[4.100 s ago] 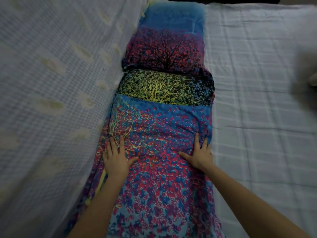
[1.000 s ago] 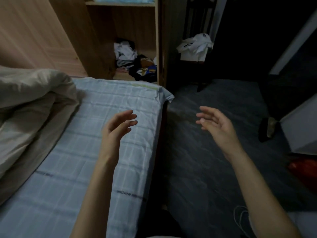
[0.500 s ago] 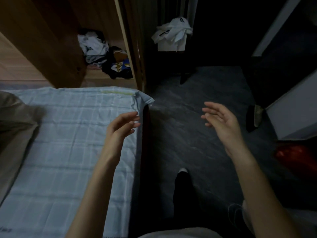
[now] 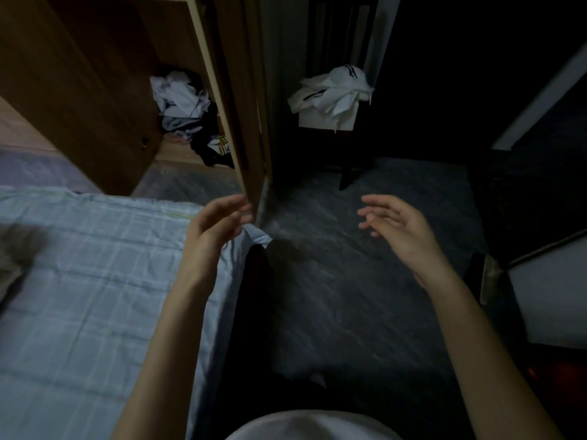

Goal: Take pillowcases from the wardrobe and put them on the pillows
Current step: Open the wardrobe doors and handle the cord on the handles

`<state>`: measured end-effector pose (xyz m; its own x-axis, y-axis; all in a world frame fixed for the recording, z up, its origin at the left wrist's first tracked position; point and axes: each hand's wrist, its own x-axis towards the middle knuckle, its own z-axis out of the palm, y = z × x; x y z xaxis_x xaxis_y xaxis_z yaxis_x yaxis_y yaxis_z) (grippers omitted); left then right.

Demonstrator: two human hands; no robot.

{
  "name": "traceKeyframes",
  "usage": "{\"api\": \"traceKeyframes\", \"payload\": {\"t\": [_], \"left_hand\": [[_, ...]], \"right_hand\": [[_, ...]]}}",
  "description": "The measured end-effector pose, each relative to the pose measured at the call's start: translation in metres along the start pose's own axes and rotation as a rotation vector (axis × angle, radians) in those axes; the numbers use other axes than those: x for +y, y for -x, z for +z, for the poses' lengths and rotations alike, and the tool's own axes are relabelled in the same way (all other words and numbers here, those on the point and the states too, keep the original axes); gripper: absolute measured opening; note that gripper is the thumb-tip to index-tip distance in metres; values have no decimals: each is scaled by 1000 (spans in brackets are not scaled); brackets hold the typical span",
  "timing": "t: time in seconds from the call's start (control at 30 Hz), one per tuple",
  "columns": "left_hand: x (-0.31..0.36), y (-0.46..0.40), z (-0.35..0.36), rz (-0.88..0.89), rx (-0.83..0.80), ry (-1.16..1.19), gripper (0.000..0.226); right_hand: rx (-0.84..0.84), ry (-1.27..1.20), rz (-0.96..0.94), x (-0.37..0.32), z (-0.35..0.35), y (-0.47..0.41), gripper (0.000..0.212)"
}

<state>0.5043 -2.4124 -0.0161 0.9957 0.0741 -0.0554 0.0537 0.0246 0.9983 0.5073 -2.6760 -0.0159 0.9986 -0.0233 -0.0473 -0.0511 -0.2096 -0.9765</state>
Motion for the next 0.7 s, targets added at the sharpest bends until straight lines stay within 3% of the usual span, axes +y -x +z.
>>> {"api": "traceKeyframes", "payload": {"t": [0.33, 0.7], "left_hand": [[2, -103, 3, -16, 113, -17, 29], [27, -278, -10, 10, 183, -18, 29]], "right_hand": [[-155, -10, -31, -2, 20, -131, 26], [-284, -4, -140, -42, 76, -331, 25]]}}
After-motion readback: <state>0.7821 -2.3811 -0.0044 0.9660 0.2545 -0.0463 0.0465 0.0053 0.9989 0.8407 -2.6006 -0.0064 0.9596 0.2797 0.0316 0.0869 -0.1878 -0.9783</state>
